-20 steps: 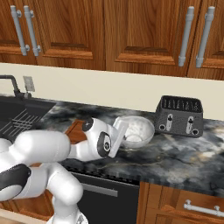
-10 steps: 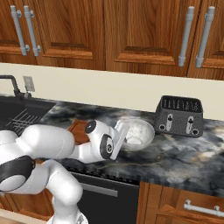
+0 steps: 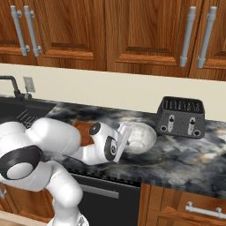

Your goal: Open the cabinet. Place the bowl and condiment on the counter. Then place the lime and garlic on the cutting board.

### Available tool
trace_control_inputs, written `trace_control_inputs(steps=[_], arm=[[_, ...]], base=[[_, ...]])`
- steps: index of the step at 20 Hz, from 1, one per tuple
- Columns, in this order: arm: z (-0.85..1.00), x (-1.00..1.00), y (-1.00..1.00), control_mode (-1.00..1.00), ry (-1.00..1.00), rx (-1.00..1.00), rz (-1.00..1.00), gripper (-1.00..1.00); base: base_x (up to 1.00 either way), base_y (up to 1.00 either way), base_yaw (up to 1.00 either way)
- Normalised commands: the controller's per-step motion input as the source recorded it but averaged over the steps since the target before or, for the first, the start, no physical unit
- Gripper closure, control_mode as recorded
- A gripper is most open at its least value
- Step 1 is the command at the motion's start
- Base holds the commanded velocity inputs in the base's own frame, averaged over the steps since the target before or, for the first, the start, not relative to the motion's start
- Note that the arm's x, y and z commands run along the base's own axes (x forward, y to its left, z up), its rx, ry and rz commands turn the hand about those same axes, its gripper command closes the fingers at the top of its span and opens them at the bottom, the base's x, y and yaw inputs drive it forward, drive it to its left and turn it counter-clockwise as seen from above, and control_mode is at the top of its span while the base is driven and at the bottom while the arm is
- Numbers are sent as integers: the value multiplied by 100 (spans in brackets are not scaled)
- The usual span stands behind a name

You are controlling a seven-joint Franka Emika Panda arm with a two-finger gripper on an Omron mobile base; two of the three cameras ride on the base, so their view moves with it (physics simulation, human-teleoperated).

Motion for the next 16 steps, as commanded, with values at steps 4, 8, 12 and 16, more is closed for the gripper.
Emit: trace_control_inputs(steps=[4,8,12,16], arm=[[-28,8,2,-100,0,0,0,100],[-28,7,3,-100,0,0,0,100],[-23,4,1,-100,0,0,0,-100],[-2,0,0,-100,0,0,0,-100]], base=[[0,0,0],[0,0,0],[0,0,0],[0,0,0]])
